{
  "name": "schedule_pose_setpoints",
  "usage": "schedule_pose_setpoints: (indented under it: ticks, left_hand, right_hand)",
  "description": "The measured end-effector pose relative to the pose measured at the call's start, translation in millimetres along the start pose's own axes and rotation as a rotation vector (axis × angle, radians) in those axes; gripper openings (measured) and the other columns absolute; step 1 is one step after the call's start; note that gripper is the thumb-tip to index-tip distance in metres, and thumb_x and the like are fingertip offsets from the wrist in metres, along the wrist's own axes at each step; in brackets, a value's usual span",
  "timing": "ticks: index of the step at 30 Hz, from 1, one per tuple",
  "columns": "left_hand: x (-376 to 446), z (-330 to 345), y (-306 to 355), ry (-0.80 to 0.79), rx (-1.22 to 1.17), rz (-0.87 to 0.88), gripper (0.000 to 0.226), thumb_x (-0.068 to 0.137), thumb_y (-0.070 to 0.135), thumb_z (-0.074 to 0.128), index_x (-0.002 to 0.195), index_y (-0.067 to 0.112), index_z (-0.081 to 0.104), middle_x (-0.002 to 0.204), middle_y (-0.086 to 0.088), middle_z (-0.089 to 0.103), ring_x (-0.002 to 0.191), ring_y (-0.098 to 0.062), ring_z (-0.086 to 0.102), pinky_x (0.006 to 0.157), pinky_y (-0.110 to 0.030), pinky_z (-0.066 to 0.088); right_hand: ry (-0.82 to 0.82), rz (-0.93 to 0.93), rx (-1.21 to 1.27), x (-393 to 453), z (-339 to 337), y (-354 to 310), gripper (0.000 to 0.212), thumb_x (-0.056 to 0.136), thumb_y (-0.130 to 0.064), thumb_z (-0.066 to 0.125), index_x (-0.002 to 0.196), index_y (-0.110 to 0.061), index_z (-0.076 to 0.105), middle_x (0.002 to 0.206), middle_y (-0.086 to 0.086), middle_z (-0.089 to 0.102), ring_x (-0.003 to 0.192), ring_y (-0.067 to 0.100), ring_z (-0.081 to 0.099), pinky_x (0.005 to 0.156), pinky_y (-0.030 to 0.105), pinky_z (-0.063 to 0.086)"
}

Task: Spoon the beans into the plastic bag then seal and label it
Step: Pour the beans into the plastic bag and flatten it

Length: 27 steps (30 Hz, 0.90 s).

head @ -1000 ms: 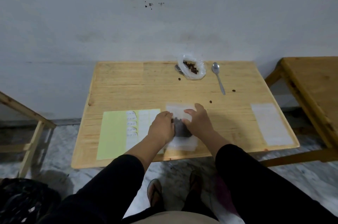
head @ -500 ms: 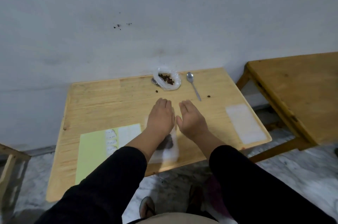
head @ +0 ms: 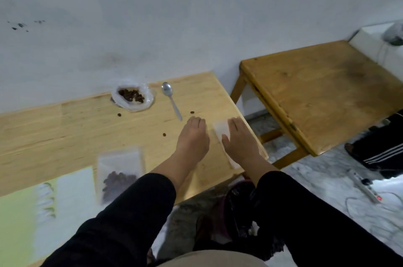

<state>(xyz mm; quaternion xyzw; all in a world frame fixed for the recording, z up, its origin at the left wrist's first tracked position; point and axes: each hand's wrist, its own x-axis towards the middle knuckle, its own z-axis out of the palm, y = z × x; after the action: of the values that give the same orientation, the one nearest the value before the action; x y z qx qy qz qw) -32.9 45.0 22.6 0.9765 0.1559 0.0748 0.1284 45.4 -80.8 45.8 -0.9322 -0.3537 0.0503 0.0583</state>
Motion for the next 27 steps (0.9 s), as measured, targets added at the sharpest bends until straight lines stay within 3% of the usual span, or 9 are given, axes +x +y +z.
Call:
schedule_pose_setpoints:
  ticks: [3,6,8,10,12,14,18,22,27]
  left_hand:
    - [16.6,23.0,11.6,-0.078,-0.059,-0.074,0.035,0.080,0.016,0.063,0.109,-0.003,0.057,0.107,-0.016,0.057,0.104,-0.032,0.051,0.099,-0.034,0.038]
    - [29.8,41.6,18.9,-0.140,-0.136,-0.156,0.040,0.091,0.016,0.045,0.126,-0.002,0.045,0.127,-0.014,0.047,0.123,-0.030,0.037,0.107,-0.033,0.029]
    - [35.5,52.6,24.6,-0.163,-0.164,-0.169,0.041,0.092,0.018,0.030,0.126,0.000,0.044,0.131,-0.014,0.045,0.121,-0.032,0.035,0.108,-0.036,0.027]
    - [42.5,64.0,29.1,-0.152,-0.215,-0.265,0.041,0.091,0.016,0.032,0.128,0.003,0.043,0.132,-0.014,0.044,0.121,-0.032,0.037,0.104,-0.038,0.032]
    - [50.6,71.0,32.4,-0.156,-0.191,-0.314,0.047,0.092,0.017,0.041,0.136,0.002,0.034,0.135,-0.015,0.040,0.124,-0.029,0.036,0.104,-0.035,0.033]
    - [58.0,76.8,33.6,-0.142,-0.204,-0.311,0.051,0.092,0.018,0.041,0.138,0.002,0.030,0.134,-0.015,0.039,0.126,-0.029,0.034,0.104,-0.033,0.033]
    - [66.3,78.9,38.5,-0.114,-0.236,-0.342,0.034,0.090,0.017,0.039,0.123,0.007,0.043,0.124,-0.013,0.046,0.115,-0.029,0.041,0.094,-0.036,0.040]
    - [69.5,79.2,37.3,-0.074,-0.237,-0.329,0.041,0.094,0.019,0.040,0.133,0.011,0.039,0.130,-0.007,0.044,0.118,-0.022,0.040,0.097,-0.025,0.034]
    - [73.2,75.6,36.8,-0.023,-0.291,-0.344,0.034,0.096,0.016,0.042,0.129,0.012,0.045,0.127,-0.006,0.046,0.105,-0.022,0.052,0.082,-0.018,0.036]
  right_hand:
    - [-0.051,-0.003,-0.020,8.5,8.2,28.4,0.058,0.094,-0.026,0.044,0.141,0.003,0.027,0.146,0.020,0.032,0.139,0.030,0.025,0.115,0.036,0.018]
    - [-0.096,-0.036,-0.003,16.6,19.6,47.7,0.059,0.095,-0.027,0.042,0.142,0.004,0.025,0.147,0.020,0.030,0.140,0.029,0.024,0.115,0.035,0.015]
    - [-0.137,-0.043,0.017,22.6,28.4,58.4,0.059,0.095,-0.026,0.041,0.143,0.003,0.023,0.149,0.019,0.027,0.141,0.029,0.020,0.116,0.035,0.013]
    - [-0.174,-0.006,0.059,27.7,35.8,65.8,0.056,0.095,-0.025,0.040,0.143,0.001,0.025,0.151,0.018,0.026,0.141,0.029,0.021,0.116,0.038,0.016]
    - [-0.185,-0.015,0.067,29.3,46.1,71.8,0.058,0.093,-0.031,0.025,0.140,0.001,0.032,0.149,0.020,0.030,0.139,0.031,0.026,0.115,0.040,0.021]
    - [-0.193,-0.057,0.107,29.2,56.4,77.1,0.072,0.085,-0.038,0.008,0.136,0.005,0.035,0.146,0.023,0.033,0.138,0.033,0.027,0.116,0.041,0.021]
    - [-0.151,-0.058,0.129,28.5,53.2,79.8,0.061,0.094,-0.028,0.044,0.143,0.003,0.023,0.149,0.017,0.027,0.140,0.026,0.023,0.116,0.028,0.014]
    - [-0.129,-0.078,0.184,29.9,55.0,83.5,0.062,0.094,-0.026,0.049,0.143,0.003,0.024,0.150,0.016,0.027,0.141,0.024,0.021,0.115,0.026,0.014]
    - [-0.097,-0.083,0.211,29.8,56.0,84.7,0.061,0.094,-0.025,0.049,0.143,0.002,0.026,0.149,0.015,0.028,0.140,0.024,0.024,0.114,0.025,0.018]
